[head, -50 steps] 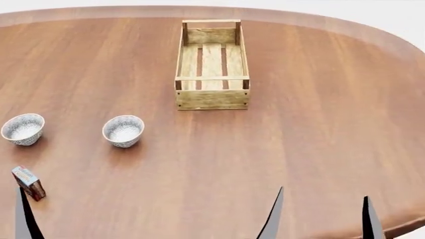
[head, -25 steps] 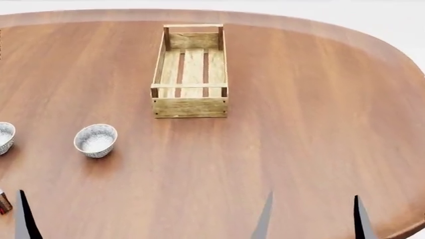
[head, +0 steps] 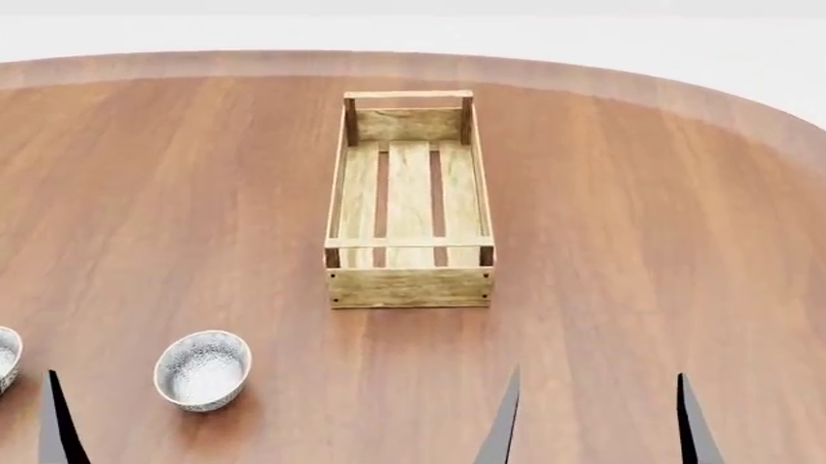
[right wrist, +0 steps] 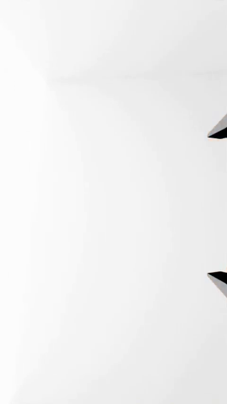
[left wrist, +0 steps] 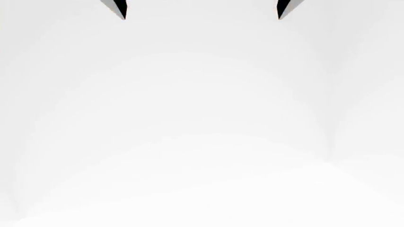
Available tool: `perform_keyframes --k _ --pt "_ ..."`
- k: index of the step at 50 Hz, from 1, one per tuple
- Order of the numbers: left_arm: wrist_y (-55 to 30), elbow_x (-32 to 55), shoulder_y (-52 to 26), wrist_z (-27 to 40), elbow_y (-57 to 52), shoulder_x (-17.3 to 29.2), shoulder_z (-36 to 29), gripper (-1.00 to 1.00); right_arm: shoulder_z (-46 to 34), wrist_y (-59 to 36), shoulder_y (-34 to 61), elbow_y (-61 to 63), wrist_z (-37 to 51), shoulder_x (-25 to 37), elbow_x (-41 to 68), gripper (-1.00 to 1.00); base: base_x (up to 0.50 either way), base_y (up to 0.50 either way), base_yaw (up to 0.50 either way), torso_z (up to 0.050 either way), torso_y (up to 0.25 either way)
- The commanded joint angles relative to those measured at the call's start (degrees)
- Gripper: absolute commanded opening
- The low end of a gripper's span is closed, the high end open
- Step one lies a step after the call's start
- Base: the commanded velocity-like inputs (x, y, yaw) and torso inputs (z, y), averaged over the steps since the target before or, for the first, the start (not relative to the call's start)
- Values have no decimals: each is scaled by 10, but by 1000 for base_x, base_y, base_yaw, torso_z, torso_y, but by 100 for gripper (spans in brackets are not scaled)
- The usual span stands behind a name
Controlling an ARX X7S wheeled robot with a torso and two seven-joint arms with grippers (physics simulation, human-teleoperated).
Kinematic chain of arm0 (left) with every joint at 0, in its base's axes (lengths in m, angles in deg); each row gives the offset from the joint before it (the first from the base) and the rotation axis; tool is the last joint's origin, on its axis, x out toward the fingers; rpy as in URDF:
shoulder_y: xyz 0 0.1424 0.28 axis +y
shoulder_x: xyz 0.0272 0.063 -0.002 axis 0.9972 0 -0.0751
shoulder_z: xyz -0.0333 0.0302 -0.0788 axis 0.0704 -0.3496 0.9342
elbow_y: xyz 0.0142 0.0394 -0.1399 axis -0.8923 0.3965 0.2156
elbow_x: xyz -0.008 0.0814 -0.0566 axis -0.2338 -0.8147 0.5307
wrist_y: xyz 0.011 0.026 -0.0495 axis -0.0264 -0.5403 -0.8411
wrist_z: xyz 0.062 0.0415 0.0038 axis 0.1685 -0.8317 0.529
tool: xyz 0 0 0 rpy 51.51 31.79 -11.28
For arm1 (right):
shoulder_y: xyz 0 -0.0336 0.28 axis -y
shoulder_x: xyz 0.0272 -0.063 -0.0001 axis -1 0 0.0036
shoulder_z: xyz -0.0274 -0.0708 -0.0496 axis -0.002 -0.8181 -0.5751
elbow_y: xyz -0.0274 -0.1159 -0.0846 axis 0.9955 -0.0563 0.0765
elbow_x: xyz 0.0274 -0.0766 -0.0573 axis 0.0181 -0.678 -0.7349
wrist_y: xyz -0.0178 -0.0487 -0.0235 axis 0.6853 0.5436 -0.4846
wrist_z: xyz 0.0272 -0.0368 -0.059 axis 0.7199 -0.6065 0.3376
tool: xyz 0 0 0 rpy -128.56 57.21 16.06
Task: Stack the right bowl on the left bowl and place them in the tray.
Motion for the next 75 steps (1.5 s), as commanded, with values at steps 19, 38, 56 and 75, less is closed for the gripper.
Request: perform_keyframes --k 19,38,56,75 --pt "-1 -5 2 -3 -4 -4 4 100 3 -17 3 1 -4 -3 1 100 500 -72 0 0 1" --pt "-1 -4 1 2 -3 1 -1 100 -12 -21 3 1 8 4 -42 100 500 17 0 0 0" --pt "-5 -5 1 7 -3 5 -7 100 -11 -26 4 -1 19 9 -44 100 500 176 0 0 1" --pt "-24 -9 -1 15 -3 6 -11 100 -9 -10 2 -16 26 12 -17 100 391 131 0 0 0"
